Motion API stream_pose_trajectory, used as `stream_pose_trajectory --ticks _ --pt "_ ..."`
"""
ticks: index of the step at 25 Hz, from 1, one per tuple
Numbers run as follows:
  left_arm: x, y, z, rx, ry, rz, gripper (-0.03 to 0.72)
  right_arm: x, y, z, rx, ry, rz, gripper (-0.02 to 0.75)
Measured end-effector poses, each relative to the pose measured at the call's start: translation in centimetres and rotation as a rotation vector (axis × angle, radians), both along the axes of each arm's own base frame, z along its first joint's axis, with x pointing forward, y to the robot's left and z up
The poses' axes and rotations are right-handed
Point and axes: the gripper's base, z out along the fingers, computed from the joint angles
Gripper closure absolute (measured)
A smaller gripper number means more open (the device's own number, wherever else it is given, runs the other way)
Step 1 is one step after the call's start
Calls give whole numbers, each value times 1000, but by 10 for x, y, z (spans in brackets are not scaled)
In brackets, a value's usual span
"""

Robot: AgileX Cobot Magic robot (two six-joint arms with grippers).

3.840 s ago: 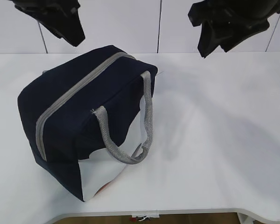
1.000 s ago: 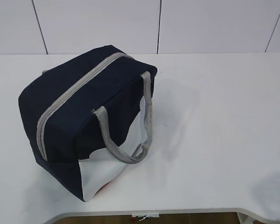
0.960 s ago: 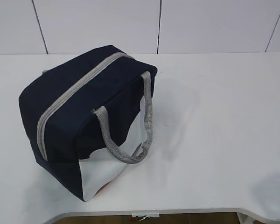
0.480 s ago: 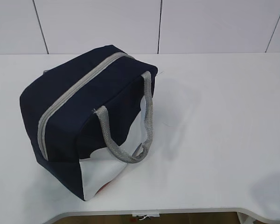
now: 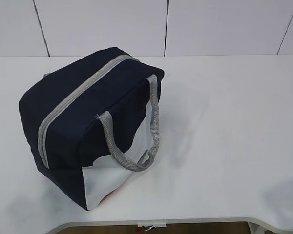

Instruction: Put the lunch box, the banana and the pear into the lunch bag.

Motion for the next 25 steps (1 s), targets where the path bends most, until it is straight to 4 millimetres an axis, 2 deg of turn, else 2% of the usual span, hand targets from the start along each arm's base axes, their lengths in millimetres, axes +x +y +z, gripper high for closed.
stream_pose_trajectory --ticks 4,9,25 --pt "0 -1 0 -1 0 92 444 0 1 0 0 -1 -118 356" --pt "1 -1 0 -1 0 125 444 -1 2 0 0 -1 -213 355" --pt "1 -2 0 -5 0 129 445 -1 2 0 -1 -3 -232 356"
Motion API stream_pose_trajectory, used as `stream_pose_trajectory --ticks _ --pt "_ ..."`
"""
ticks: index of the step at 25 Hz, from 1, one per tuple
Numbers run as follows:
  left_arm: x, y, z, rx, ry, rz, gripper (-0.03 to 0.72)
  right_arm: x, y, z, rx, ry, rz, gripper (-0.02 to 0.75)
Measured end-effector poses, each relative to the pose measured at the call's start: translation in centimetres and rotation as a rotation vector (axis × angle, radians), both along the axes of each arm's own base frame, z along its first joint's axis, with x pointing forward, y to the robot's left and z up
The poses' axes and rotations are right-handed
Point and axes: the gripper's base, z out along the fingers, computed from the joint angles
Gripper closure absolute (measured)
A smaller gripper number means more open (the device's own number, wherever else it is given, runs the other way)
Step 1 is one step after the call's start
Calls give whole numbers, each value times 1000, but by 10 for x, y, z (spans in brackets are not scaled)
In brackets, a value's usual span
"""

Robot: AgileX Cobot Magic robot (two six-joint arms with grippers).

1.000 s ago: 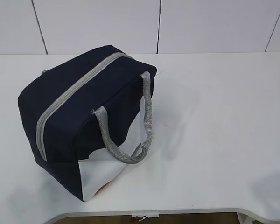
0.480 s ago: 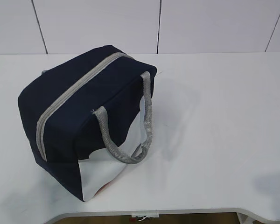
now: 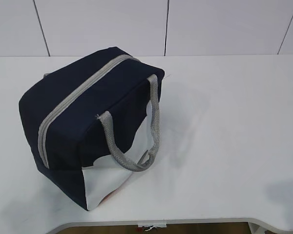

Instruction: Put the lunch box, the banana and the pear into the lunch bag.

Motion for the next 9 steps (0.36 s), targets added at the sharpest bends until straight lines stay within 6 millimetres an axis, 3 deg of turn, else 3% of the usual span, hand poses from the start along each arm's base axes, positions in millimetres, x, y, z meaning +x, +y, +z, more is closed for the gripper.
stream_pose_trajectory --ticks 9 --pt "0 0 0 0 0 0 445 0 0 0 0 0 0 356"
